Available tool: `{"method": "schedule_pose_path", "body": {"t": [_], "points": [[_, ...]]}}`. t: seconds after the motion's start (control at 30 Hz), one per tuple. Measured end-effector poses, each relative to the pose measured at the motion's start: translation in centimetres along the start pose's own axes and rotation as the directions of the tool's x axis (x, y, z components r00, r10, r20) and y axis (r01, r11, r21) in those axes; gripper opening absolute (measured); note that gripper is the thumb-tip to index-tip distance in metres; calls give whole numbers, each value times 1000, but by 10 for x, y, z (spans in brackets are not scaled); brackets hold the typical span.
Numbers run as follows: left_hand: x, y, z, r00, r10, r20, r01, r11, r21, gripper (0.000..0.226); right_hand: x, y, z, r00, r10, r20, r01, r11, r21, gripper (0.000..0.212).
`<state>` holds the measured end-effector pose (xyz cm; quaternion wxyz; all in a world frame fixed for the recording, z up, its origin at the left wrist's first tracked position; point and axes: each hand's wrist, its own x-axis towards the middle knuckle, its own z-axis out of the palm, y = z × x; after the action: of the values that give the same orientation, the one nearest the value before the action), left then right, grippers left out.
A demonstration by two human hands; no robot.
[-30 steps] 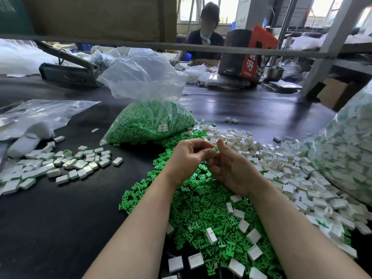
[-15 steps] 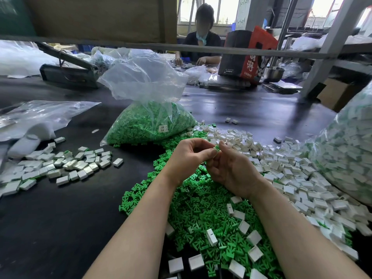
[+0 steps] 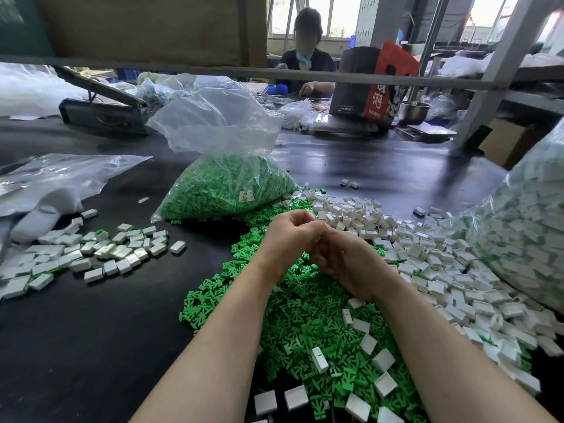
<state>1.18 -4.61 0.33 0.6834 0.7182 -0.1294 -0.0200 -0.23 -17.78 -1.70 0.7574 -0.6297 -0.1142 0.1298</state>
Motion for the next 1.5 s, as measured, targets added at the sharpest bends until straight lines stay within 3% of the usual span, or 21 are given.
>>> {"method": "schedule_pose_path", "body": {"t": [0.67, 0.87, 1.0, 1.1, 1.17, 1.33, 1.43, 1.5], "points": [[-4, 3, 6, 1000, -14, 16, 15, 999, -42, 17, 2, 3, -1, 998, 0, -62, 0, 1000, 5, 39], [1, 9, -4, 998, 19, -62, -15, 999, 52, 22, 3, -1, 1, 999, -5, -53, 2, 999, -54, 49], [6, 12, -49, 982, 16, -188, 39, 958, 284, 9, -1, -6, -8, 998, -32, -47, 25, 988, -153, 41], [2, 5, -95, 910, 43, -413, 223, 789, 573, 5, -2, -12, -12, 987, -82, -136, 54, 979, -197, 34], [-5, -6, -120, 840, 59, -540, 380, 648, 661, 6, -1, -15, -14, 964, -126, -232, 68, 968, -242, 27], [-17, -22, -147, 659, 45, -751, 644, 483, 593, 24, -1, -20, -22, 902, -247, -354, 9, 831, -556, 17], [-20, -23, -147, 615, 68, -785, 680, 458, 572, 24, -1, -20, -25, 872, -307, -383, -30, 745, -666, 13], [-20, -23, -146, 610, 67, -790, 699, 423, 576, 27, -1, -19, -27, 851, -356, -386, -87, 628, -773, 8]]}}
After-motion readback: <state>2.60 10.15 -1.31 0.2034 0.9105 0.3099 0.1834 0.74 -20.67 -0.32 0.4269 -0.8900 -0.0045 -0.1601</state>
